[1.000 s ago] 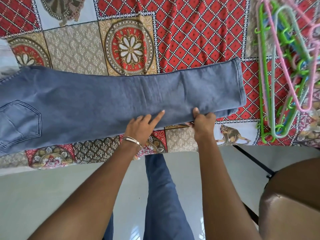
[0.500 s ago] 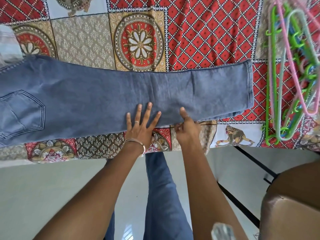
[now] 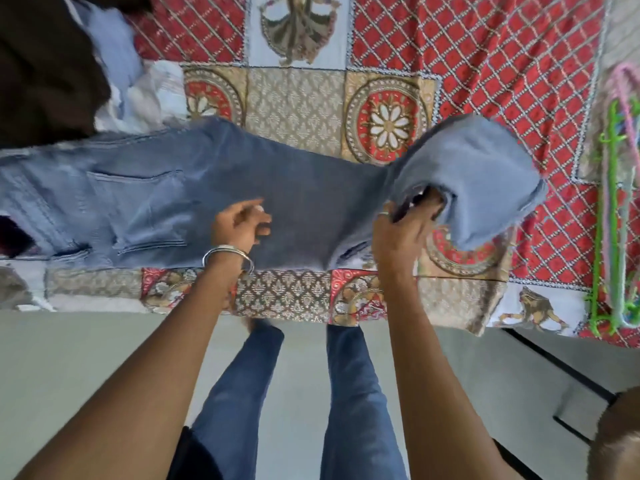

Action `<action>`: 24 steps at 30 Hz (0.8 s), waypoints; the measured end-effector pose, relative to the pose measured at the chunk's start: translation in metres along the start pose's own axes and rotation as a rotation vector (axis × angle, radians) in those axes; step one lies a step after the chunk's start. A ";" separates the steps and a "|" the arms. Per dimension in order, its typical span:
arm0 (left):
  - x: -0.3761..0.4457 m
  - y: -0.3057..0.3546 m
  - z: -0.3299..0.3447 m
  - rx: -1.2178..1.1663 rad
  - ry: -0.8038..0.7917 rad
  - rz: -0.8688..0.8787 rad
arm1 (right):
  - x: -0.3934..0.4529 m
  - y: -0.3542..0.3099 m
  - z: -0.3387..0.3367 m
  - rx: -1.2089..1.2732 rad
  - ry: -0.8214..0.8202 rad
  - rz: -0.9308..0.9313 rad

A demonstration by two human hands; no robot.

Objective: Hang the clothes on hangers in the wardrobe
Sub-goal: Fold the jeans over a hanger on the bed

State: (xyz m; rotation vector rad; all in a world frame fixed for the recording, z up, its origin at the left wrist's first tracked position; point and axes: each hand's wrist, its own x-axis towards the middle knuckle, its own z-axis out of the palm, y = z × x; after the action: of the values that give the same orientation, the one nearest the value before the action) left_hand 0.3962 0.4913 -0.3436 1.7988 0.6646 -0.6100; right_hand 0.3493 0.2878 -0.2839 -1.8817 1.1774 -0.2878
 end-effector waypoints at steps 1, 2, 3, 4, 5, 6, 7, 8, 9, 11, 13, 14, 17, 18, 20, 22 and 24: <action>0.005 0.000 -0.042 -0.082 0.015 -0.032 | -0.031 -0.025 0.022 -0.067 0.000 -0.199; 0.010 -0.001 -0.071 -0.181 0.012 -0.072 | -0.057 -0.037 0.038 -0.172 -0.047 -0.402; 0.012 -0.003 -0.081 -0.266 -0.015 -0.141 | -0.072 -0.035 0.044 -0.319 -0.100 -0.583; 0.014 -0.002 -0.124 -0.379 -0.013 -0.180 | -0.109 -0.042 0.073 -0.429 -0.209 -0.755; 0.015 -0.009 -0.157 -0.487 -0.027 -0.192 | -0.139 -0.039 0.095 -0.525 -0.328 -0.863; 0.016 -0.015 -0.198 -0.616 -0.029 -0.184 | -0.173 -0.038 0.125 -0.589 -0.431 -0.947; 0.017 -0.024 -0.227 -0.689 -0.025 -0.175 | -0.194 -0.035 0.146 -0.676 -0.600 -0.970; 0.013 -0.030 -0.235 -0.731 -0.020 -0.210 | -0.199 -0.021 0.155 -0.791 -0.694 -0.981; 0.013 -0.038 -0.268 -0.773 0.024 -0.234 | -0.218 -0.017 0.181 -0.858 -0.781 -1.038; 0.019 -0.050 -0.307 -0.794 0.098 -0.258 | -0.231 -0.007 0.208 -0.930 -0.900 -1.031; 0.025 -0.045 -0.312 -0.855 0.105 -0.244 | -0.223 -0.005 0.213 -0.943 -0.853 -0.996; 0.027 -0.046 -0.328 -0.910 0.093 -0.239 | -0.230 -0.009 0.221 -0.961 -0.880 -0.952; 0.030 -0.049 -0.356 -1.016 0.059 -0.264 | -0.224 -0.019 0.221 -0.969 -0.960 -0.716; 0.032 -0.048 -0.358 -1.010 0.018 -0.271 | -0.214 -0.019 0.215 -0.920 -0.919 -0.608; 0.029 -0.043 -0.372 -0.966 -0.029 -0.274 | -0.196 -0.028 0.205 -0.836 -0.760 -0.447; 0.026 -0.038 -0.386 -0.789 -0.042 -0.196 | -0.177 -0.033 0.193 -0.792 -0.566 -0.360; 0.026 -0.031 -0.395 -0.554 0.001 -0.071 | -0.161 -0.037 0.185 -0.773 -0.417 -0.281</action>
State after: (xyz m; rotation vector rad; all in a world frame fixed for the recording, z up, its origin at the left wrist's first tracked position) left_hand 0.4277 0.8794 -0.2652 1.2642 0.8098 -0.4177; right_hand 0.3966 0.5272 -0.3262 -2.6095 0.7777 0.4668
